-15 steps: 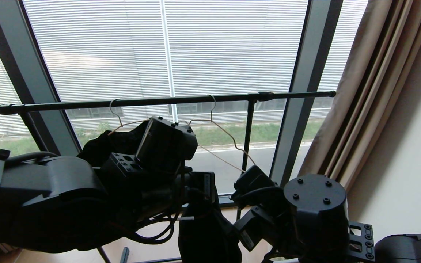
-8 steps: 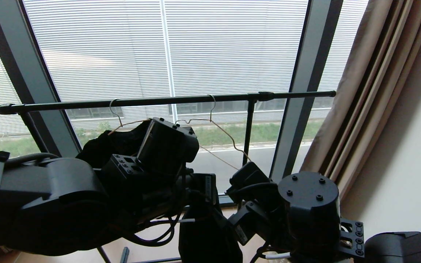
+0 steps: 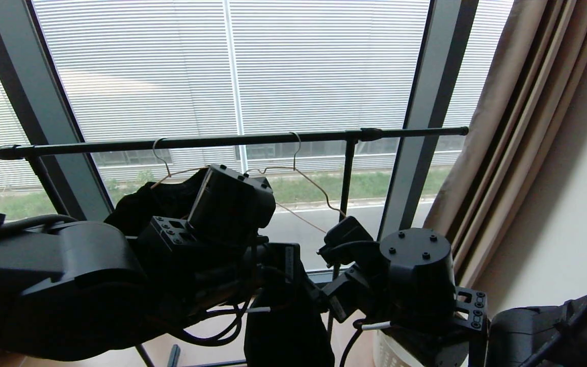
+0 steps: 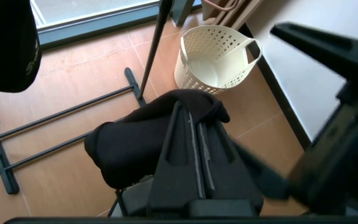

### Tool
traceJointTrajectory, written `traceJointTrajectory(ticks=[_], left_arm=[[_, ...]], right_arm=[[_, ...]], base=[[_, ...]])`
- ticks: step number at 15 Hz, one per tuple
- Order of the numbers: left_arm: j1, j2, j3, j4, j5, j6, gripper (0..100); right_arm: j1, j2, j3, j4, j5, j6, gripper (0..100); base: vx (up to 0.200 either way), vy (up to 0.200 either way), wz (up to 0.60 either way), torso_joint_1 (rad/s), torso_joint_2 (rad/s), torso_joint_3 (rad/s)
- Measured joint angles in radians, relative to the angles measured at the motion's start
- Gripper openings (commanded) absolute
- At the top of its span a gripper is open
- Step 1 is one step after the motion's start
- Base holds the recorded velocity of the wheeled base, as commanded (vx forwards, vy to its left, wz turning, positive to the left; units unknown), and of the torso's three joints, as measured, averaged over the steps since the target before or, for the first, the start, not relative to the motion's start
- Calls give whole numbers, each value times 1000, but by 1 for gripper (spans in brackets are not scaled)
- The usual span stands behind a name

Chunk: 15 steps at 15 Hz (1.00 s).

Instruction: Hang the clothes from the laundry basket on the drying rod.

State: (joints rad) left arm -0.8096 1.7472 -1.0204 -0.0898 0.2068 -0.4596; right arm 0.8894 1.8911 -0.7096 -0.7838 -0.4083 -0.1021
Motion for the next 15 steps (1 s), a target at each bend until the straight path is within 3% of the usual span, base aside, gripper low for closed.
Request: traceJointTrajectory(ticks=[15], left_arm=[[0,-40,25,0,-4,18,0]], right_arm=[[-59,125,3,-30,2,6,100]], base=[[0,0,0,0,0,0]])
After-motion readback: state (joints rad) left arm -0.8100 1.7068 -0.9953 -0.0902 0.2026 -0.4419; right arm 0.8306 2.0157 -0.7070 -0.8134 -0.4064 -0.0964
